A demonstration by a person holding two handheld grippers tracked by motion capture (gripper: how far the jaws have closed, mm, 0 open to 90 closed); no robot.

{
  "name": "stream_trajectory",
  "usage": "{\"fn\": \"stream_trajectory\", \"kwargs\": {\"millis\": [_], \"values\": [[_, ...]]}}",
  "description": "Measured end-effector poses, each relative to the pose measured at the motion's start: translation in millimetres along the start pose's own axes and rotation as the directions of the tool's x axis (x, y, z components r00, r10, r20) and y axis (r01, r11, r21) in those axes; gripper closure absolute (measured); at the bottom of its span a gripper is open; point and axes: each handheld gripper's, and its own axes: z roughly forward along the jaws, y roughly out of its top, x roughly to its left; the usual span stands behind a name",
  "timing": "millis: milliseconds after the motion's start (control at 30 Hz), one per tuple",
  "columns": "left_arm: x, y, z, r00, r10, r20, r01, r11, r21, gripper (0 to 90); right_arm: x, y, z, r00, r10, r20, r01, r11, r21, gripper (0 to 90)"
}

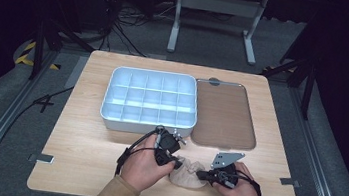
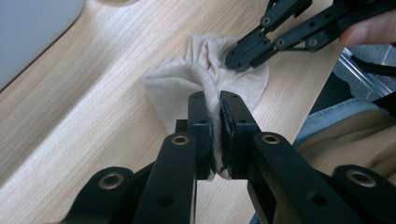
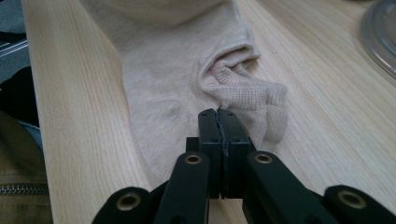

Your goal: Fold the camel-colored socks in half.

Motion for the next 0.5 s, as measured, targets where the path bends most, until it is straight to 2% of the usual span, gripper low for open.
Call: {"fn": "stream_trajectory", "kwargs": {"millis": [167,500], "values": [[-1.6,2.4,1.7,1.0000,0.004,0.000,-0.004,0.9999,-0.010,83.6,0.3,2.5,3.5,0.9996,-0.005,-0.028,0.005,1.000,-0.001,90.0],[-5.7,7.9,5.9,0.9995,0.031,0.005,-0.031,0.9994,-0.017,83.6,2.2,3.5,6.0,0.9991,-0.017,-0.039,0.017,1.000,-0.009,90.0]]}}
